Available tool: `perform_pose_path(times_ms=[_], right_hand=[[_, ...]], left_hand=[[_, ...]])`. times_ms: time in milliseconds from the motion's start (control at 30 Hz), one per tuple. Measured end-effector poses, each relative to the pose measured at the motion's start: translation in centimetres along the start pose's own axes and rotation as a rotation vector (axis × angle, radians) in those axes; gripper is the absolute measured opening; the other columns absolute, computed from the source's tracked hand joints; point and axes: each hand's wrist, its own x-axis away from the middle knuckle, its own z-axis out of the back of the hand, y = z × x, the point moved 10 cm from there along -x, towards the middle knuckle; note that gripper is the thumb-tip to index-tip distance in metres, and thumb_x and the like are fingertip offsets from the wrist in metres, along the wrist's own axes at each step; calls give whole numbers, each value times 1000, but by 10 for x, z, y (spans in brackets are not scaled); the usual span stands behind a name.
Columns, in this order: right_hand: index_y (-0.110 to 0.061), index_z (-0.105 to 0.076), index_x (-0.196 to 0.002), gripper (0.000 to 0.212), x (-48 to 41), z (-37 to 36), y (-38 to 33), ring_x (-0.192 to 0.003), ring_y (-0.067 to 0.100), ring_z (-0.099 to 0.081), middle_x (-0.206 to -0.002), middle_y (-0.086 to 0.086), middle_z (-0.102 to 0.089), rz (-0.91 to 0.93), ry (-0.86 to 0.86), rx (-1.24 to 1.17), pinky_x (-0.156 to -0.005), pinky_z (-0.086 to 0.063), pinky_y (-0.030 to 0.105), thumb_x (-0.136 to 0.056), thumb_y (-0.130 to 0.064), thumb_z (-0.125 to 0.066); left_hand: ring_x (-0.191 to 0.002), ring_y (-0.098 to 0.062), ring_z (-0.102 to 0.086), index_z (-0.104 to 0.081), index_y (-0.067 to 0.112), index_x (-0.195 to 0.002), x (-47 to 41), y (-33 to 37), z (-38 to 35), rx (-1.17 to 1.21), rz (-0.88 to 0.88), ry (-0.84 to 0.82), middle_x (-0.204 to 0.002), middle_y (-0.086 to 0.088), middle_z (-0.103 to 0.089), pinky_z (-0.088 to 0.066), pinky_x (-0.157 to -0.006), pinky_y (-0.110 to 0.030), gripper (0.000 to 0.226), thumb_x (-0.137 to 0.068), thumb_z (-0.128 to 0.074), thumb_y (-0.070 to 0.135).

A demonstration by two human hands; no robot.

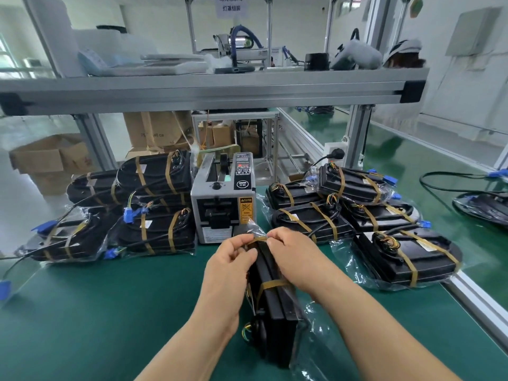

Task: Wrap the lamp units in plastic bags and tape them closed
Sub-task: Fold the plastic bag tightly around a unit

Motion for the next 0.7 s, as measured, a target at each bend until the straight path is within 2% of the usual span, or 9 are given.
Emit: perform_pose_path(times_ms=[67, 100, 200, 267, 367, 467, 533, 600, 700], right_hand=[[-13, -60, -101, 32, 1, -6, -6, -92, 22, -58, -100, 4, -62, 16, -57, 55, -78, -45, 35, -106, -33, -34], [-14, -60, -95, 40, 2, -8, -8, -89, 21, -58, -94, 2, -62, 22, -80, 75, -75, -44, 34, -105, -44, -35], [-23, -59, -102, 49, 6, -11, -7, -89, 9, -61, -96, -7, -64, 26, -153, 98, -72, -46, 25, -84, -69, -59], [-26, -59, -114, 60, 9, -8, -4, -95, 5, -62, -103, -10, -66, 32, -189, 129, -80, -49, 22, -71, -62, -79], [-31, -58, -125, 69, 17, -5, -2, -99, 2, -65, -109, -14, -69, 61, -236, 140, -93, -53, 27, -66, -53, -85], [-44, -61, -117, 55, 27, -7, 1, -99, 6, -71, -109, -13, -73, 94, -306, -24, -97, -55, 38, -65, -50, -77], [-49, -62, -116, 49, 34, -12, -1, -102, 20, -73, -115, -5, -73, 116, -390, -218, -96, -56, 48, -70, -40, -77], [-43, -58, -130, 62, 40, -16, -6, -112, 31, -69, -127, 3, -69, 142, -467, -425, -100, -52, 57, -74, -28, -79], [-28, -50, -144, 74, 52, -25, -26, -131, 38, -55, -143, 12, -57, 287, -606, -594, -109, -44, 54, -77, -7, -76]], left_hand=[[-69, -4, -60, -74, 29, -101, 6, 3, 0, -68, -51, -18, -87, -3, -70, -51, -62, -17, 34, -96, -53, 2], [-69, 0, -60, -74, 31, -103, 9, 4, -1, -101, -70, -35, -87, 4, -70, -48, -61, -11, 37, -97, -51, 1], [-94, -5, -69, -75, 27, -103, 21, 2, -7, -131, -70, -112, -100, 7, -76, -50, -73, -11, 41, -97, -47, -3], [-100, -9, -70, -76, 26, -104, 28, 2, -5, -108, -84, -150, -103, 1, -76, -52, -85, -19, 49, -95, -44, -9], [-88, -10, -69, -75, 23, -104, 33, 4, 23, -65, -104, -62, -97, -2, -75, -53, -80, -22, 49, -95, -42, -12], [-90, -5, -67, -70, 26, -111, 35, 0, 67, -136, -106, 121, -98, 6, -72, -47, -77, -19, 31, -97, -54, 4], [-98, 1, -60, -61, 28, -120, 39, -2, 88, -226, -87, 182, -110, 11, -65, -42, -75, -16, 26, -94, -64, 22], [-104, 8, -56, -51, 32, -128, 45, -3, 98, -279, -46, 129, -117, 16, -60, -40, -75, -13, 46, -87, -71, 39], [-108, 1, -64, -54, 29, -130, 61, 7, 91, -238, -87, -111, -118, 11, -70, -47, -84, -15, 73, -66, -83, 49]])
